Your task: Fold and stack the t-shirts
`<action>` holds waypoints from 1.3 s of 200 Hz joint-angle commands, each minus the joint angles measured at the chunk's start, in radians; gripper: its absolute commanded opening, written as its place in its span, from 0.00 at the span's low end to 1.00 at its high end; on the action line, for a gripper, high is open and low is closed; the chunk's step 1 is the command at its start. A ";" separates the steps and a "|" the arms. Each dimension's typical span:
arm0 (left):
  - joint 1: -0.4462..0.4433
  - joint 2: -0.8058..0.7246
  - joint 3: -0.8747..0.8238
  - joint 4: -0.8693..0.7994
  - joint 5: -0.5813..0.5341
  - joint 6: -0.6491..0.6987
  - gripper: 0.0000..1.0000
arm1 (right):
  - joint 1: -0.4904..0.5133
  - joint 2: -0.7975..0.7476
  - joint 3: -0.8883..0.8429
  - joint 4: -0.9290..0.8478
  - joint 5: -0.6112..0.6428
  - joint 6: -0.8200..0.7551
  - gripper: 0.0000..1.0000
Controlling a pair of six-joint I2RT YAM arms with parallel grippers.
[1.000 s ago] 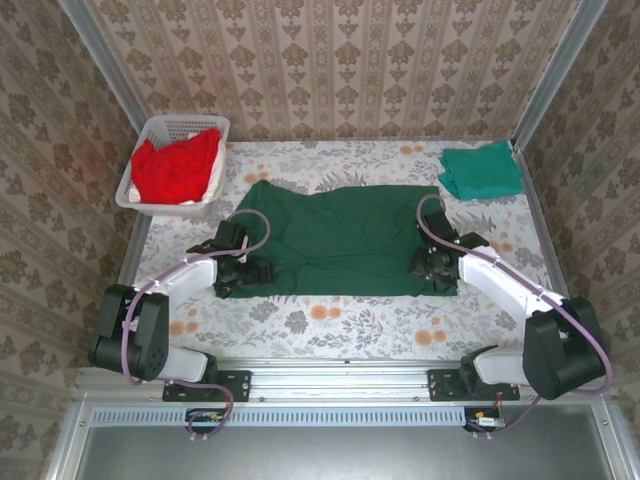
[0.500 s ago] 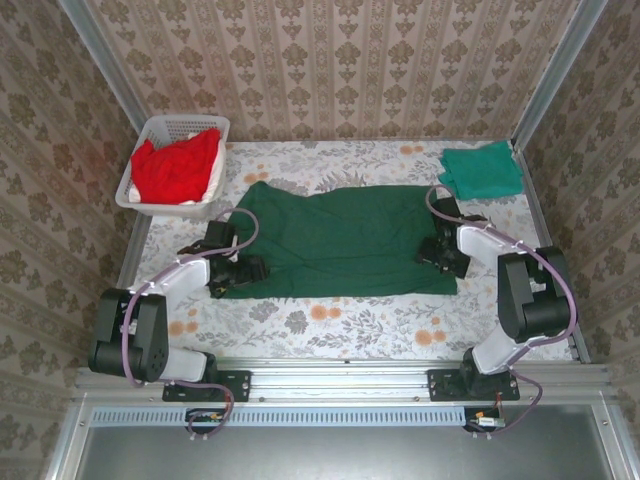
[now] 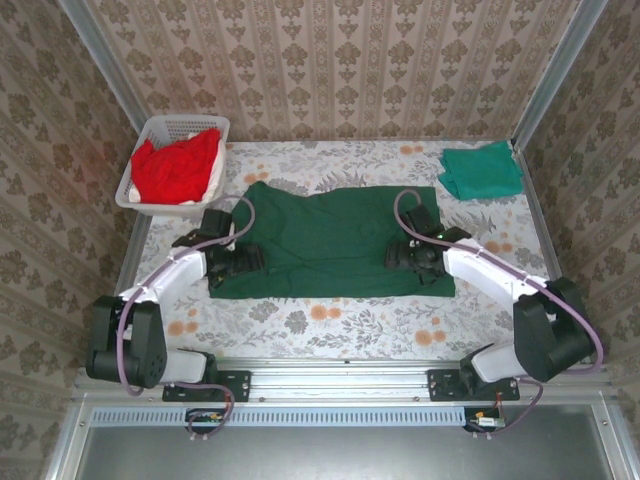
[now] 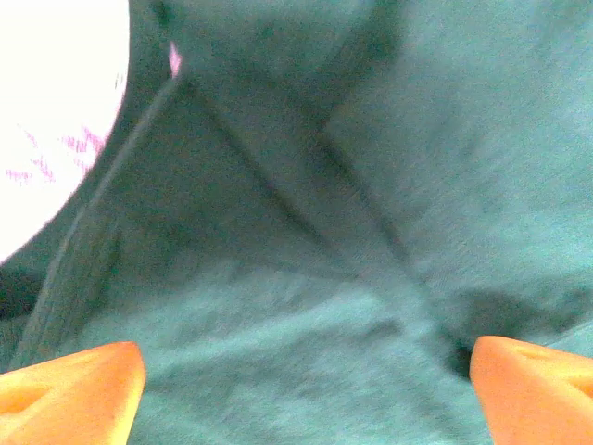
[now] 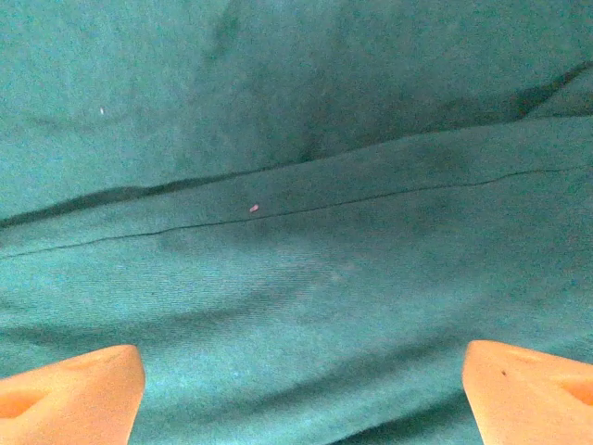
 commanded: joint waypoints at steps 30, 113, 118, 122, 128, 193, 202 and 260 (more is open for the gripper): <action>-0.110 0.140 0.122 -0.018 -0.026 -0.008 0.77 | -0.015 0.145 -0.027 0.051 0.011 0.004 0.88; -0.131 0.313 0.199 0.003 -0.065 -0.019 0.36 | -0.049 0.151 -0.056 0.087 -0.013 -0.027 0.89; -0.134 0.314 0.204 0.005 -0.067 -0.019 0.33 | -0.050 0.153 -0.056 0.086 -0.010 -0.027 0.89; -0.137 0.314 0.208 0.005 -0.070 -0.019 0.29 | -0.049 0.154 -0.057 0.087 -0.011 -0.028 0.89; -0.138 0.315 0.214 0.003 -0.072 -0.018 0.25 | -0.050 0.154 -0.058 0.091 -0.012 -0.030 0.88; -0.161 0.326 0.305 -0.036 -0.095 0.003 0.01 | -0.051 0.155 -0.061 0.100 -0.019 -0.040 0.89; -0.167 0.344 0.334 -0.043 -0.095 0.015 0.00 | -0.052 0.155 -0.059 0.097 -0.023 -0.041 0.88; -0.166 0.301 0.343 -0.112 -0.152 0.028 0.43 | 0.038 0.040 -0.053 0.120 -0.033 -0.065 0.90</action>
